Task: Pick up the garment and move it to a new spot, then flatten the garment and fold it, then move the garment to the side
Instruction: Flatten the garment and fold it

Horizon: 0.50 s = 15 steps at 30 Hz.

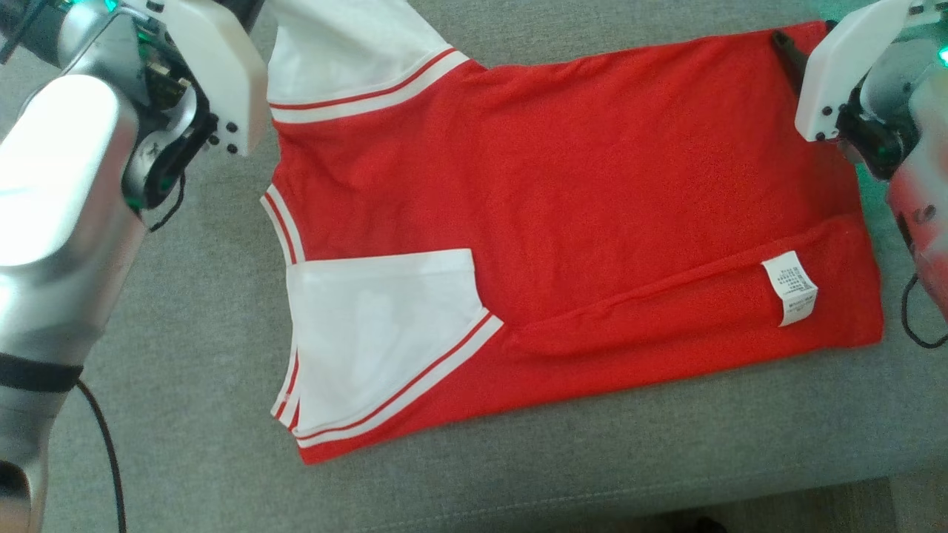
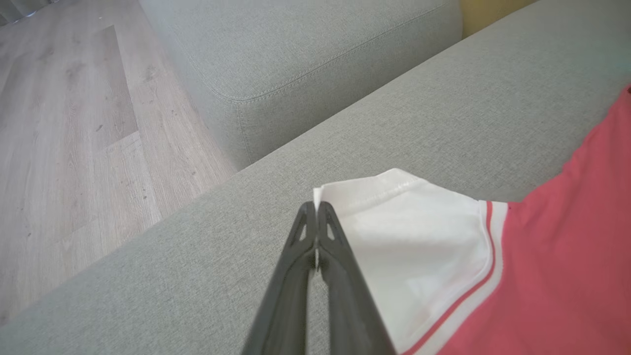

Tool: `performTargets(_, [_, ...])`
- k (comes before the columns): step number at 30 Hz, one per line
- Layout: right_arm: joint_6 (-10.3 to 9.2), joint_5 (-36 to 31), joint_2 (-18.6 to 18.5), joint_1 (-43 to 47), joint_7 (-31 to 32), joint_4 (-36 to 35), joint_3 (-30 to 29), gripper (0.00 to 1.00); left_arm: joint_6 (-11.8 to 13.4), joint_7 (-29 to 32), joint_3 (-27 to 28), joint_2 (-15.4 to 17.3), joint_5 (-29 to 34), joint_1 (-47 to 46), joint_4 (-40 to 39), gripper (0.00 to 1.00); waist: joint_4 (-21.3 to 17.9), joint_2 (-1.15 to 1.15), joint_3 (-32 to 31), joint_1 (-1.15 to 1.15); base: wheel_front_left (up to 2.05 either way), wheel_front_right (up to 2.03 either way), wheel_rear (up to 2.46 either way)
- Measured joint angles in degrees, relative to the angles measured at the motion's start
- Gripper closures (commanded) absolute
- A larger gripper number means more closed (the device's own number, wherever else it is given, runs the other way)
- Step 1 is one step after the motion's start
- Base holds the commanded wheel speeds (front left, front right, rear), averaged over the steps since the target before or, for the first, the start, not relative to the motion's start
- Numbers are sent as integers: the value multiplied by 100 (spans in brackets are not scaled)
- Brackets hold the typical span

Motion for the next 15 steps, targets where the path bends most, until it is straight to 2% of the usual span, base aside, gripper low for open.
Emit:
performTargets(2, [0,9,0,-31,-1,44,9,18,0,0,-23,-5,0,-1,27,100,4,0,14,0,0,0,0])
performTargets(5, [0,42,8,-44,-1,81,33,58,0,-1,-60,-12,1,-3,75,100,14,0,35,0,0,0,0])
performTargets(7, [0,42,10,-79,-1,104,68,77,0,-5,-96,-14,4,-12,112,100,11,0,50,0,0,0,0])
performTargets(8, [0,42,11,-118,-3,116,85,100,0,-7,-105,-14,7,-19,120,100,8,0,62,0,0,0,0])
performTargets(15, [0,67,27,-176,-193,160,183,100,1,-244,-132,-11,76,-86,245,100,-36,0,59,0,0,0,0])
